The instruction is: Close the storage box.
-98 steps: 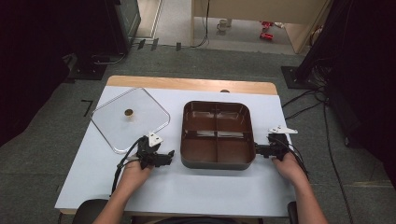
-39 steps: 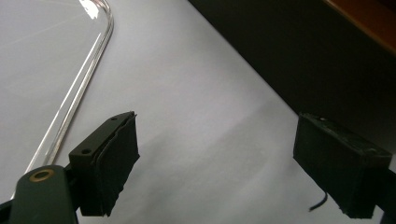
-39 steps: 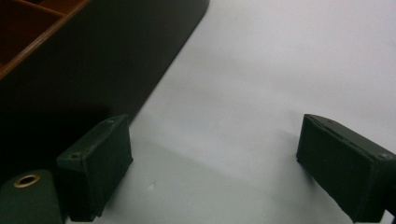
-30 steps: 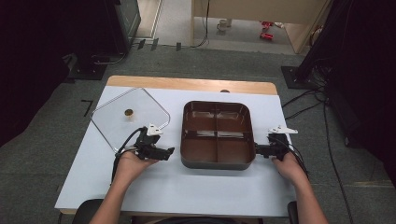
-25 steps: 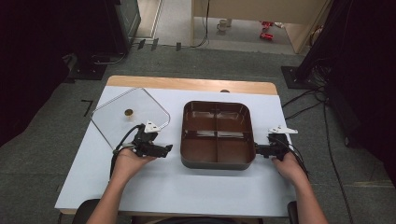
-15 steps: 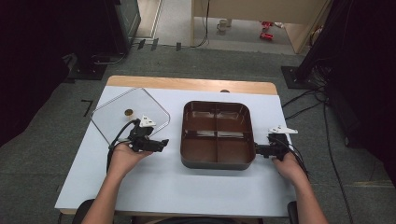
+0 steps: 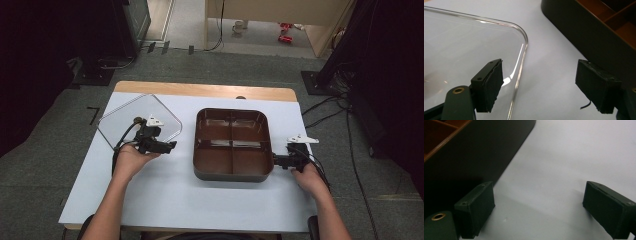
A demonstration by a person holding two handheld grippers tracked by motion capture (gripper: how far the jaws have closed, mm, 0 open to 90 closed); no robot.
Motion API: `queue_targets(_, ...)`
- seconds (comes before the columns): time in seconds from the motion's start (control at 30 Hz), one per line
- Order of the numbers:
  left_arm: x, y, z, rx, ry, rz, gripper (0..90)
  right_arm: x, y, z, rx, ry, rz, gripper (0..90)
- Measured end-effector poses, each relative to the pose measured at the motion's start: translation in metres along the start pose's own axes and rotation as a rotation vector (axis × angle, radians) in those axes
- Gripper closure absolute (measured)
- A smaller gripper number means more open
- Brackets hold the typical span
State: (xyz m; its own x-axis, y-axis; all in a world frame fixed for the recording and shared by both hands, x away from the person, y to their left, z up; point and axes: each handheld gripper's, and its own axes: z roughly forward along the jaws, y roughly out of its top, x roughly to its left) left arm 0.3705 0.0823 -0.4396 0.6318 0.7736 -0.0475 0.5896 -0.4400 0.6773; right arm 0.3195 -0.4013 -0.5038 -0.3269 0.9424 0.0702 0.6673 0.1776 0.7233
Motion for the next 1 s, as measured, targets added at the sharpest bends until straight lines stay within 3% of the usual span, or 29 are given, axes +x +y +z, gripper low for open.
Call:
queue_targets(0.53,0.043,0.019,0.003,-0.020,0.060,-0.042,24.1,0.000,0.000,0.000,-0.001,0.001,0.000,9.9)
queue_targets(1.0,0.083,0.012,0.002,-0.034,0.143,-0.104,26.0,0.000,0.000,0.000,-0.002,0.000,0.002,9.9)
